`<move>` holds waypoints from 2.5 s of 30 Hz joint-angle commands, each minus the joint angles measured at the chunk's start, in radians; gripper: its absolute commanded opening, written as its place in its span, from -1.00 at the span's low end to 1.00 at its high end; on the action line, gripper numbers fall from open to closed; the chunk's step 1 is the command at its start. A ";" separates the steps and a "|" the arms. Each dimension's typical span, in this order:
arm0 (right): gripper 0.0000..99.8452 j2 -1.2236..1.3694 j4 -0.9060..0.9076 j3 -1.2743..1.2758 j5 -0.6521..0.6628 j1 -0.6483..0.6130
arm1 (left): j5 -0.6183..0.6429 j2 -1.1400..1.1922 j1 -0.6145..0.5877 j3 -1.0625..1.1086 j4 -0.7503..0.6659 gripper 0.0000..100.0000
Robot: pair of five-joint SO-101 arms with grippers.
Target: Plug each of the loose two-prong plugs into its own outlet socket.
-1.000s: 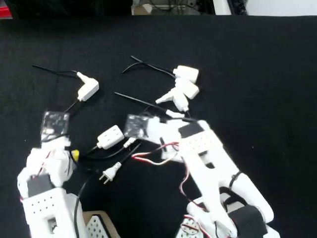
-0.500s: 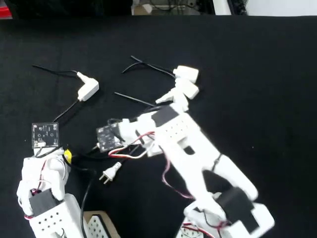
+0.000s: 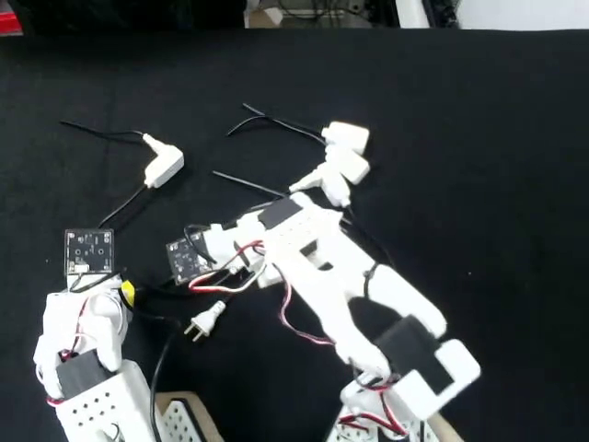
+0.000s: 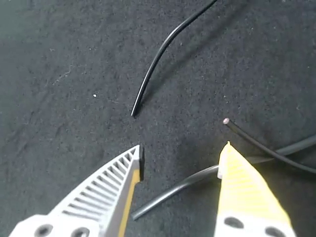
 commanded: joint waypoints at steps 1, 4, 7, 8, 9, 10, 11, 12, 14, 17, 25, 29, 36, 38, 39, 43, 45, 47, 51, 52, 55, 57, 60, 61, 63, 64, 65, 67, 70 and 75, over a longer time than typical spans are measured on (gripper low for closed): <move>-0.53 0.027 -0.018 -0.085 0.011 -0.009 | -0.008 -0.009 0.004 -0.002 -0.005 -0.49; -0.53 0.056 -0.017 -0.108 0.011 -0.011 | -0.008 -0.009 0.004 -0.001 -0.005 -0.49; -0.53 0.073 -0.018 -0.111 0.012 -0.012 | -0.008 -0.009 0.005 -0.001 -0.003 -0.49; -0.53 0.076 -0.020 -0.111 0.012 -0.012 | -0.008 -0.009 0.005 -0.001 -0.003 -0.49; -0.53 0.081 -0.020 -0.111 0.012 -0.012 | -0.008 -0.009 0.005 -0.001 -0.003 -0.49; -0.54 0.087 -0.021 -0.110 0.012 -0.012 | -0.008 -0.009 0.005 -0.001 -0.003 -0.49; -0.58 0.094 -0.021 -0.110 0.009 -0.012 | -0.008 -0.009 0.005 0.001 -0.002 -0.49; -0.62 0.102 -0.021 -0.110 0.009 -0.014 | -0.008 -0.009 0.005 0.001 -0.002 -0.49; -0.68 0.119 -0.023 -0.111 0.008 -0.031 | -0.008 -0.009 0.005 0.001 -0.002 -0.49; -0.68 0.134 -0.023 -0.111 0.006 -0.055 | -0.008 -0.009 0.005 0.001 -0.002 -0.49; -0.67 0.142 -0.054 -0.111 0.005 -0.060 | -0.008 -0.009 0.005 0.002 -0.002 -0.49; -0.68 0.142 -0.058 -0.130 -0.011 -0.063 | -0.008 -0.009 0.005 0.002 -0.002 -0.49; -0.68 0.150 -0.051 -0.159 -0.040 -0.083 | -0.008 -0.009 0.005 0.002 0.000 -0.49; -0.68 0.148 -0.051 -0.151 -0.040 -0.089 | -0.008 -0.009 0.005 0.002 0.000 -0.49; -0.68 0.150 -0.051 -0.150 -0.040 -0.089 | -0.008 -0.009 0.005 0.002 0.000 -0.49; -0.80 0.150 -0.051 -0.150 -0.040 -0.086 | -0.008 -0.009 0.005 0.002 0.000 -0.49; -0.89 0.150 -0.051 -0.148 -0.040 -0.083 | -0.008 -0.009 0.005 0.002 0.000 -0.49; -0.90 0.151 -0.051 -0.147 -0.038 -0.066 | -0.009 -0.009 0.005 0.004 0.000 -0.49; -0.83 0.177 -0.051 -0.147 -0.038 -0.028 | -0.009 -0.009 0.005 0.004 0.000 -0.49; -0.82 0.188 -0.051 -0.147 -0.038 -0.028 | -0.009 -0.009 0.005 0.004 0.000 -0.49; -0.83 0.205 -0.052 -0.150 -0.038 -0.028 | -0.009 -0.009 0.005 0.004 0.000 -0.49; -0.91 0.199 -0.052 -0.151 -0.038 -0.025 | -0.009 -0.009 0.005 0.004 0.000 -0.49; -0.96 0.159 -0.051 -0.154 -0.043 0.000 | -0.009 -0.009 0.005 0.004 0.000 -0.49; -0.98 0.139 -0.051 -0.154 -0.043 0.014 | -0.009 -0.009 0.005 0.005 0.000 -0.49; -0.98 0.088 -0.023 -0.150 -0.052 0.046 | -0.009 -0.009 0.005 0.005 0.000 -0.49; -0.98 0.058 -0.003 -0.151 -0.064 0.058 | -0.009 -0.009 0.005 0.005 -0.002 -0.49; -0.98 0.027 0.017 -0.150 -0.077 0.069 | -0.009 -0.009 0.005 0.005 -0.002 -0.49; -0.98 -0.041 0.044 -0.148 -0.121 0.080 | -0.009 -0.009 0.007 0.005 -0.002 -0.49; -0.98 -0.140 0.049 -0.150 -0.235 0.097 | -0.009 -0.009 0.025 0.007 -0.002 -0.49; -0.98 -0.317 0.057 -0.142 -0.405 0.114 | -0.009 -0.009 0.042 0.008 -0.002 -0.49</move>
